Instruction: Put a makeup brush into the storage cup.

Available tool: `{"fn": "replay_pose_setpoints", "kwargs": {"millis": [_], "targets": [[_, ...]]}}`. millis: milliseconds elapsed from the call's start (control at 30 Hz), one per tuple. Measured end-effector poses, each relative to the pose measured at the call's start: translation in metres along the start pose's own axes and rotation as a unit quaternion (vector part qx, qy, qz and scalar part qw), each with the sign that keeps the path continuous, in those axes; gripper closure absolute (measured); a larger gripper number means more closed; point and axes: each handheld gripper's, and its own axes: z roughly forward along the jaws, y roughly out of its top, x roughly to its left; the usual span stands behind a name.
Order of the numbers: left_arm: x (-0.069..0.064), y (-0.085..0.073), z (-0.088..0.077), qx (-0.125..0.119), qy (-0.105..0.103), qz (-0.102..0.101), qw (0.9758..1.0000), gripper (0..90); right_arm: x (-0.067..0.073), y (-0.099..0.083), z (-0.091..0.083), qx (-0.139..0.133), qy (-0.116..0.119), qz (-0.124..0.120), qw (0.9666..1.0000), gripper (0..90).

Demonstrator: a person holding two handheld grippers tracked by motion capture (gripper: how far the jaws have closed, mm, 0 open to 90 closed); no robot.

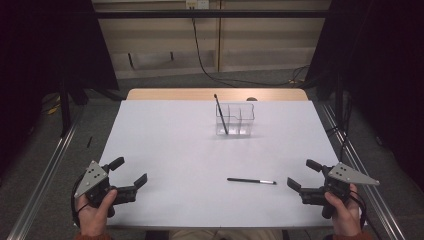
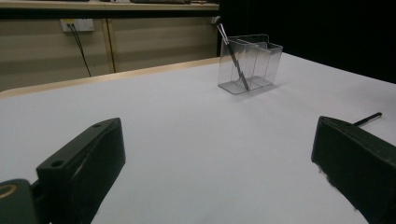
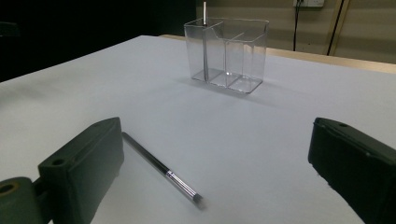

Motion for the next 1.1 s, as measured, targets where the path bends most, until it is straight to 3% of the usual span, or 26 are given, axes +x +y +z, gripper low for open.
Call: {"fn": "replay_pose_setpoints", "kwargs": {"millis": [433, 700, 833, 1000, 1100], "targets": [[0.002, 0.000, 0.001, 0.005, 0.005, -0.003, 1.0000, 2.9, -0.001, 0.005, 0.007, 0.003, 0.013, -0.007, 0.9999, 2.6], [0.000, 0.001, 0.004, 0.007, -0.003, 0.003, 1.0000, 2.8, -0.002, 0.017, 0.025, 0.010, 0.020, -0.010, 0.9997, 3.8], [-0.001, 0.001, 0.004, 0.007, -0.005, 0.005, 1.0000, 2.8, -0.004, 0.024, 0.037, 0.019, 0.041, -0.001, 0.9990, 4.2], [-0.001, 0.001, 0.005, 0.010, -0.005, 0.005, 0.9999, 2.9, -0.001, 0.033, 0.052, 0.039, 0.064, -0.021, 0.9970, 5.2], [-0.001, 0.001, 0.004, 0.009, -0.004, 0.005, 0.9999, 2.9, 0.002, 0.039, 0.062, 0.055, 0.075, -0.018, 0.9955, 6.3]]}}
